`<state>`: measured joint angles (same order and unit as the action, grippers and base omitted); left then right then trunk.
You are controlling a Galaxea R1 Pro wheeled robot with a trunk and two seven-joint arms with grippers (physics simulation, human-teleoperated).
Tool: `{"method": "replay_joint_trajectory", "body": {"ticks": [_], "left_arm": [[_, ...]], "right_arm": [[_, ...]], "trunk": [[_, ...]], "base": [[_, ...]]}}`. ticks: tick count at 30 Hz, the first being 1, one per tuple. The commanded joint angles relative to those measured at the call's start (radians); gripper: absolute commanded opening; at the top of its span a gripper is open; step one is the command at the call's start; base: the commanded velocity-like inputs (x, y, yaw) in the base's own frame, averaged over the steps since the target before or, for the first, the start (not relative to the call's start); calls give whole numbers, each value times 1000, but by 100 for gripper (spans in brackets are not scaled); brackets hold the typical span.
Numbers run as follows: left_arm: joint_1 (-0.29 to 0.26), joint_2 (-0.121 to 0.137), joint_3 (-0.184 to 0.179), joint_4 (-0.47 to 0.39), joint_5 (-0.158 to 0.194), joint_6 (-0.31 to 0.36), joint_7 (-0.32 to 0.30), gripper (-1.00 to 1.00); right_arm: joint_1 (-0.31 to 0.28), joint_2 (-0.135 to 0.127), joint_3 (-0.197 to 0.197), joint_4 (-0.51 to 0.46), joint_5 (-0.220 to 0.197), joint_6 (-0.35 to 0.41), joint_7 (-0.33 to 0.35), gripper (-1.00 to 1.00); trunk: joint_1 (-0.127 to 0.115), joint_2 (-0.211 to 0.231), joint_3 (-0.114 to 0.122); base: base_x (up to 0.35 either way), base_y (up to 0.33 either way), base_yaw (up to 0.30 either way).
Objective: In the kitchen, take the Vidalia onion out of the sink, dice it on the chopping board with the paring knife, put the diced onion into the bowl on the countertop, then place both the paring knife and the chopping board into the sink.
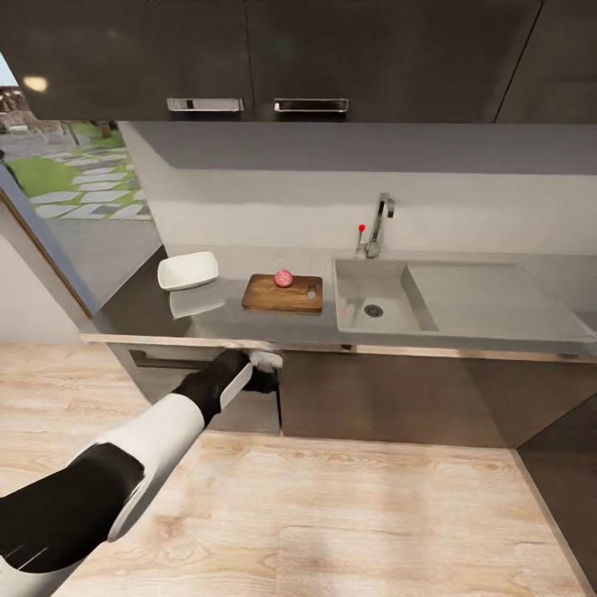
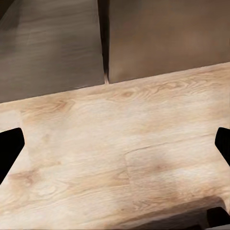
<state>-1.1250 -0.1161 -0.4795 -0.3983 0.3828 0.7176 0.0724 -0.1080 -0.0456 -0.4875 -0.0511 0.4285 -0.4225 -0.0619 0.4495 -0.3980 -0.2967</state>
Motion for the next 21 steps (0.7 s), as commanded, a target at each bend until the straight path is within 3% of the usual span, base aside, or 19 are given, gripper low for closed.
{"method": "replay_joint_trajectory", "body": {"ticks": [1, 2, 3, 4, 6, 10, 11, 13, 15, 18, 19, 21], "left_arm": [[-1, -7, -8, 87, 11, -78, -3, 100], [-1, -10, -8, 133, 11, -120, -12, 100], [-1, -16, -8, 229, 11, -212, -37, 100], [4, -23, -7, 398, 12, -440, -119, 100], [63, -21, -7, 445, 13, -548, -156, 100], [183, -14, -7, 470, 13, -664, -174, 100], [227, -11, -7, 474, 13, -722, -174, 100], [313, -1, -7, 477, 13, -838, -147, 100], [375, 8, -6, 479, 13, -908, -96, 100], [470, 28, -6, 480, 13, -1033, 4, 100], [515, 42, -6, 481, 13, -1144, 47, 100], [536, 50, -5, 481, 13, -1227, 70, 100]], "right_arm": [[-1, -8, -5, -8, 11, -5, -4, 100], [-1, -12, -5, -14, 10, -6, -3, 100], [-1, -19, -5, -29, 9, -8, -1, 100], [-1, -29, -6, -88, 5, -10, 2, 100], [-1, -32, -6, -141, 3, -10, 4, 100], [-1, -34, -6, -216, 1, -11, 7, 100], [-1, -34, -6, -237, 1, -11, 13, 100], [-1, -34, -6, -277, -7, -13, 48, 100], [-1, -35, -6, -305, -34, -18, 97, 100], [-1, -41, -5, -330, -124, -23, 192, 100], [-1, -55, -4, -336, -187, -24, 236, 100], [-1, -64, -4, -337, -221, -25, 254, 100]], "trunk": [[0, -2, -2], [0, -2, -2], [0, -2, -2], [0, -2, -2], [0, -2, -2], [0, -2, -2], [0, -2, -2], [0, -2, -2], [0, -2, -2], [0, -2, -2], [0, -2, -2], [0, -2, -2]], "base": [[-5, 0, 0], [-4, 0, 0], [-3, 0, 0], [0, 0, 0], [0, 0, 0], [0, 0, 0], [0, 0, 0], [0, 0, 0], [0, 0, 0], [0, 0, 0], [0, 0, 0], [0, 0, 0]]}}
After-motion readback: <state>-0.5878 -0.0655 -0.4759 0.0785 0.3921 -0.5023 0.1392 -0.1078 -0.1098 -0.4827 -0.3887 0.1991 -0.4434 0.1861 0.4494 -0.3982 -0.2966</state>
